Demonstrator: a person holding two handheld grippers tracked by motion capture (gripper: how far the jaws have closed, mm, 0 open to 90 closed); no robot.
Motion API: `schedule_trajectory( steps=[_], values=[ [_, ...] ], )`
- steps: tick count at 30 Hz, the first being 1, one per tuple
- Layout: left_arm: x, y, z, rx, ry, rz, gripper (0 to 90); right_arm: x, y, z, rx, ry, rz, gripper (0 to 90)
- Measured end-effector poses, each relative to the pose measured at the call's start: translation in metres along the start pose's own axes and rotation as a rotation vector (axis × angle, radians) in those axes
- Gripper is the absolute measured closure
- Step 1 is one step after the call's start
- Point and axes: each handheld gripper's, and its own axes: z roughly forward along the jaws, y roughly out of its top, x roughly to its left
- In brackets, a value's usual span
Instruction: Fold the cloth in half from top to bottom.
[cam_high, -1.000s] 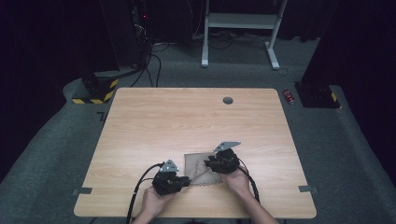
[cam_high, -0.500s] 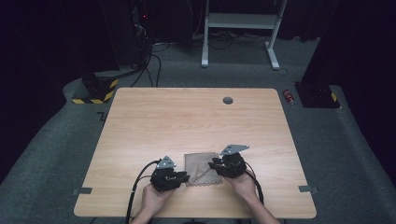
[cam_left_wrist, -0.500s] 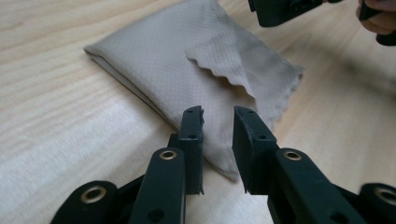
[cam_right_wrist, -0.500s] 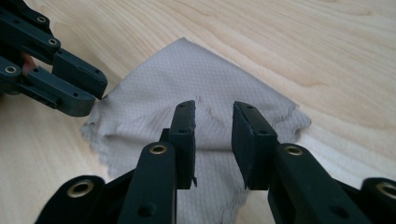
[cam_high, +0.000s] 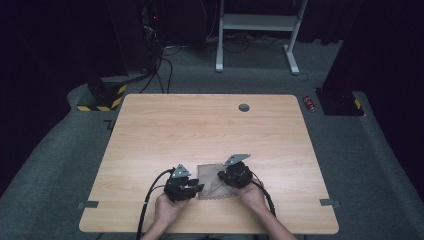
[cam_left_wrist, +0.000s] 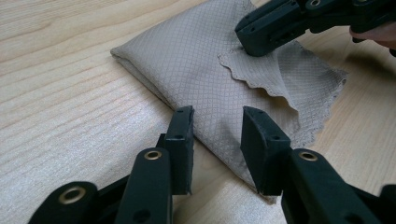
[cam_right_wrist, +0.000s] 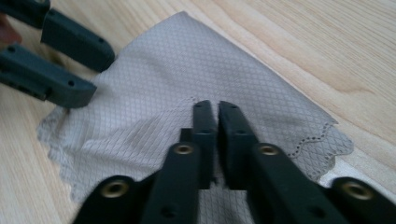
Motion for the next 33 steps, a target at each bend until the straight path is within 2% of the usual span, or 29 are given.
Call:
schedule_trajectory(
  steps=[4, 7, 13, 17, 18, 20, 24, 28, 33],
  values=[
    [-0.002, -0.001, 0.0, -0.003, 0.007, 0.006, 63.4, 0.004, -0.001, -0.003, 0.005, -0.002, -0.039, 89.4],
    [-0.002, -0.001, 0.0, -0.004, 0.008, 0.003, 63.0, 0.006, -0.004, -0.012, -0.02, 0.001, -0.044, 89.2],
    [-0.004, -0.001, 0.0, -0.005, 0.014, 0.008, 60.6, 0.007, -0.025, -0.034, -0.043, 0.016, -0.011, 89.1],
    [-0.005, -0.001, -0.001, 0.003, 0.01, 0.008, 59.5, 0.006, -0.035, -0.04, -0.047, 0.028, 0.002, 88.6],
    [-0.006, -0.001, -0.001, 0.006, 0.007, 0.007, 59.0, 0.007, -0.037, -0.041, -0.046, 0.032, 0.005, 87.2],
    [-0.006, -0.002, -0.002, 0.011, 0.008, 0.016, 58.4, 0.007, -0.04, -0.042, -0.045, 0.031, 0.008, 78.8],
    [-0.007, -0.002, -0.003, 0.016, 0.01, 0.015, 57.9, 0.005, -0.037, -0.046, -0.086, 0.04, 0.042, 74.4],
    [-0.01, -0.001, -0.002, 0.024, 0.013, 0.026, 56.9, 0.007, -0.026, -0.043, -0.107, 0.038, 0.032, 70.8],
    [-0.014, -0.004, -0.004, 0.026, 0.01, 0.027, 56.0, 0.005, -0.015, -0.035, -0.129, 0.02, 0.071, 72.1]
  ],
)
